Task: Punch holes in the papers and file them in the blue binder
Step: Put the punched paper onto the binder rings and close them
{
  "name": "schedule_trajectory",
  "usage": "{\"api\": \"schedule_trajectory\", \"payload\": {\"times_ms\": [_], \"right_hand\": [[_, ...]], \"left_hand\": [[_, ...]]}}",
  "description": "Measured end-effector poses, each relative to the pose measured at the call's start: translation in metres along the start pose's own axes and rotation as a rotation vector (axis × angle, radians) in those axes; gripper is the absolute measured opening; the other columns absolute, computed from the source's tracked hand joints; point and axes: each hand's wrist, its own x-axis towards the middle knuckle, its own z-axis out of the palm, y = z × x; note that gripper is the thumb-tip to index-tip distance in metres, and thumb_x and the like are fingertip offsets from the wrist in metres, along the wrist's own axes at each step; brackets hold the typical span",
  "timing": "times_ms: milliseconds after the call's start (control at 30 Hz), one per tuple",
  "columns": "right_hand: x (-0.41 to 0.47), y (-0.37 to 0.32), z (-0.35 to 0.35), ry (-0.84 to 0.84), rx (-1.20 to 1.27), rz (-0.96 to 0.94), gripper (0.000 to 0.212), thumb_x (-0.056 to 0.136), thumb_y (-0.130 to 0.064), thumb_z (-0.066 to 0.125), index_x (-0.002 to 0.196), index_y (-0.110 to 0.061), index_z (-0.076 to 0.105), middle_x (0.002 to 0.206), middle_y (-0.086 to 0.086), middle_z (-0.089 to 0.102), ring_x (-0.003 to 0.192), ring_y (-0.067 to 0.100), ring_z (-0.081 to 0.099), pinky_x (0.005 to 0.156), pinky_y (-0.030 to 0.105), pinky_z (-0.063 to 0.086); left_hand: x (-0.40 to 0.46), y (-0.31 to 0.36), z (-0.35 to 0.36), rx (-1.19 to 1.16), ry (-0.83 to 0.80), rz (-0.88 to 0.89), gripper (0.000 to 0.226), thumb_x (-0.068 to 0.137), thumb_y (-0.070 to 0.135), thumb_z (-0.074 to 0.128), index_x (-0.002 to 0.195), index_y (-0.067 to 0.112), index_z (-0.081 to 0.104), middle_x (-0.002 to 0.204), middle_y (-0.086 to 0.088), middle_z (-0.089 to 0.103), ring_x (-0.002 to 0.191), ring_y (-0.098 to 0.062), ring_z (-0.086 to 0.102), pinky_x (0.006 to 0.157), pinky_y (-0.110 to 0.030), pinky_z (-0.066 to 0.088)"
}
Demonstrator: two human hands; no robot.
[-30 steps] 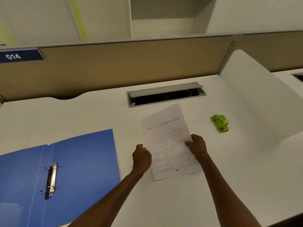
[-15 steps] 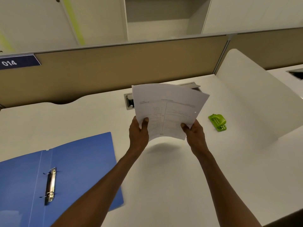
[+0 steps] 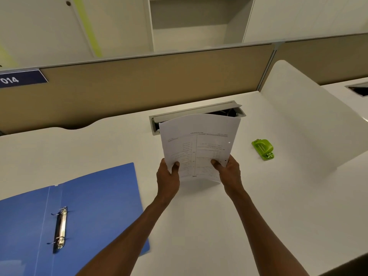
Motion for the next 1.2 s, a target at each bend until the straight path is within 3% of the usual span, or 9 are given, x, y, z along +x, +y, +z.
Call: {"api": "schedule_trajectory", "payload": {"times_ms": [100, 267, 400, 500, 567, 700, 900, 1067, 1200], "right_hand": [[-0.002, -0.002, 0.002, 0.009, -0.009, 0.019, 0.03, 0.086, -0.011, 0.065, 0.112, -0.026, 0.063, 0.104, -0.011, 0.071, 0.097, 0.008, 0.066, 0.071, 0.019, 0.056], [0.0, -0.012, 0.0, 0.049, -0.067, 0.009, 0.028, 0.085, -0.013, 0.067, 0.112, -0.017, 0.057, 0.108, -0.002, 0.068, 0.1, 0.018, 0.065, 0.084, 0.038, 0.058], [0.0, -0.038, 0.008, 0.269, -0.198, -0.08, 0.074, 0.076, -0.016, 0.078, 0.136, -0.017, 0.035, 0.129, 0.006, 0.05, 0.114, 0.02, 0.052, 0.094, 0.032, 0.048], [-0.003, -0.065, 0.013, 0.422, -0.448, -0.42, 0.095, 0.069, -0.021, 0.083, 0.143, -0.009, 0.025, 0.143, 0.013, 0.033, 0.134, 0.023, 0.032, 0.115, 0.033, 0.03], [-0.005, -0.085, 0.016, 0.464, -0.627, -0.658, 0.094, 0.068, -0.027, 0.081, 0.142, -0.009, 0.027, 0.145, 0.014, 0.029, 0.138, 0.022, 0.025, 0.118, 0.024, 0.019], [-0.01, -0.11, 0.032, 0.371, -1.028, -0.91, 0.082, 0.073, -0.036, 0.073, 0.141, -0.014, 0.034, 0.146, 0.014, 0.031, 0.14, 0.029, 0.025, 0.118, 0.045, 0.021], [-0.011, -0.112, 0.062, 0.168, -1.391, -0.889, 0.056, 0.079, -0.024, 0.075, 0.128, -0.012, 0.051, 0.116, 0.006, 0.065, 0.116, 0.024, 0.056, 0.119, 0.051, 0.013], [-0.011, -0.11, 0.063, 0.053, -1.057, -0.608, 0.035, 0.084, -0.038, 0.067, 0.108, -0.012, 0.064, 0.1, 0.009, 0.072, 0.087, 0.026, 0.067, 0.088, 0.038, 0.047], [-0.01, -0.106, 0.05, 0.136, -0.941, -0.506, 0.022, 0.089, -0.039, 0.059, 0.094, -0.018, 0.062, 0.09, 0.002, 0.07, 0.068, 0.014, 0.061, 0.065, 0.022, 0.045]], "left_hand": [[0.003, -0.003, 0.0, 0.044, -0.015, -0.003, 0.027, 0.098, 0.014, 0.048, 0.125, 0.016, 0.048, 0.114, 0.0, 0.058, 0.098, -0.012, 0.057, 0.067, -0.005, 0.05], [0.017, 0.008, -0.005, 0.218, -0.014, 0.1, 0.016, 0.099, 0.015, 0.045, 0.114, 0.011, 0.05, 0.105, 0.003, 0.057, 0.091, -0.014, 0.058, 0.057, -0.004, 0.048], [0.042, 0.04, -0.016, 0.504, -0.002, 0.233, 0.003, 0.098, 0.019, 0.043, 0.096, 0.017, 0.044, 0.093, 0.001, 0.059, 0.075, -0.017, 0.059, 0.052, -0.017, 0.044], [0.055, 0.066, -0.025, 0.714, -0.001, 0.381, 0.007, 0.095, 0.019, 0.041, 0.097, 0.015, 0.047, 0.089, -0.002, 0.062, 0.071, -0.02, 0.058, 0.053, -0.027, 0.041], [0.061, 0.081, -0.029, 0.843, -0.006, 0.464, 0.008, 0.091, 0.016, 0.044, 0.096, 0.013, 0.049, 0.088, -0.004, 0.064, 0.072, -0.025, 0.06, 0.058, -0.031, 0.041], [0.062, 0.103, -0.027, 1.103, -0.056, 0.557, 0.011, 0.088, 0.012, 0.05, 0.098, 0.01, 0.051, 0.093, -0.01, 0.066, 0.082, -0.031, 0.061, 0.068, -0.036, 0.034], [0.045, 0.117, -0.012, 1.45, -0.152, 0.744, 0.043, 0.089, 0.034, 0.06, 0.125, 0.016, 0.044, 0.123, -0.008, 0.061, 0.115, -0.028, 0.055, 0.106, -0.043, 0.031], [0.035, 0.125, -0.007, 1.48, -0.173, 0.846, 0.042, 0.089, 0.031, 0.058, 0.126, 0.015, 0.046, 0.134, -0.015, 0.053, 0.132, -0.034, 0.04, 0.117, -0.056, 0.008], [0.033, 0.117, -0.018, 1.126, 0.127, 1.031, 0.056, 0.091, 0.012, 0.046, 0.145, 0.008, 0.034, 0.155, -0.025, 0.019, 0.147, -0.04, 0.008, 0.119, -0.056, 0.007]]}}
